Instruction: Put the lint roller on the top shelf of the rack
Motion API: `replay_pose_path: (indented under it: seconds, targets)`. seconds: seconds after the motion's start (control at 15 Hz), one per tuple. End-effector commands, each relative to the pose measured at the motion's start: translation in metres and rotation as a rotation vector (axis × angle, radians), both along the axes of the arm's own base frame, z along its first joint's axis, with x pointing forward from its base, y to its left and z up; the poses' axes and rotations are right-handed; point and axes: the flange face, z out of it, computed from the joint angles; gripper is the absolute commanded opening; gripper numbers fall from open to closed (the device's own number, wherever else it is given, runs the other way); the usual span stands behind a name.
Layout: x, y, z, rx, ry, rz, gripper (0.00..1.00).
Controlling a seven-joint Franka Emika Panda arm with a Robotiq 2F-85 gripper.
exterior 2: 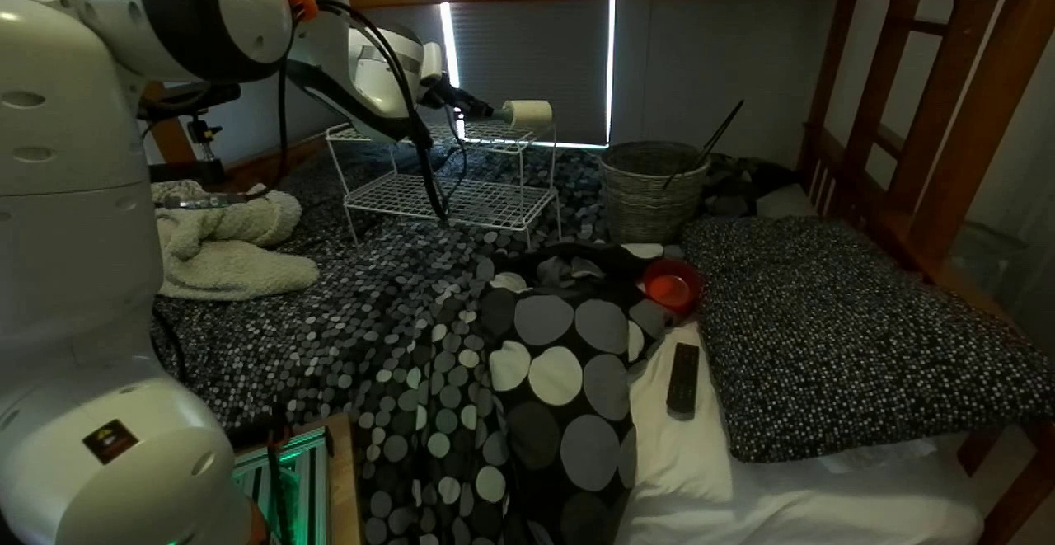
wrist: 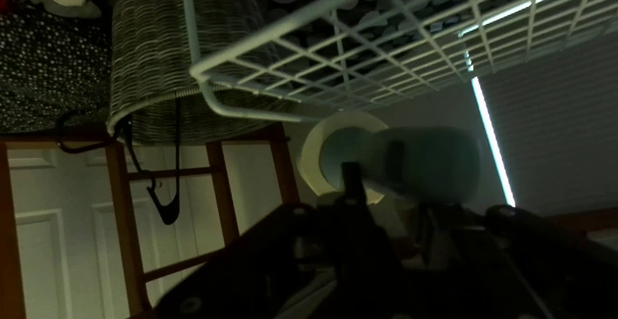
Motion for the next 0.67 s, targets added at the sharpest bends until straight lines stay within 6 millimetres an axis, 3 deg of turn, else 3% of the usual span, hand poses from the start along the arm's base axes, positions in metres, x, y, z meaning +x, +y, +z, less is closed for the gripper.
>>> replay_pose_path:
  seconds: [0.0, 0.2, 0.53, 0.6]
  targets:
    - [-0.012, 0.007, -0.015, -0.043, 0.076, 0.075, 0.06]
    - [-0.015, 0.011, -0.019, -0.072, 0.107, 0.106, 0.06]
    - [-0.015, 0.006, -0.006, -0.07, 0.1, 0.091, 0.08]
    - [-0.014, 0.005, -0.003, -0.061, 0.097, 0.085, 0.48]
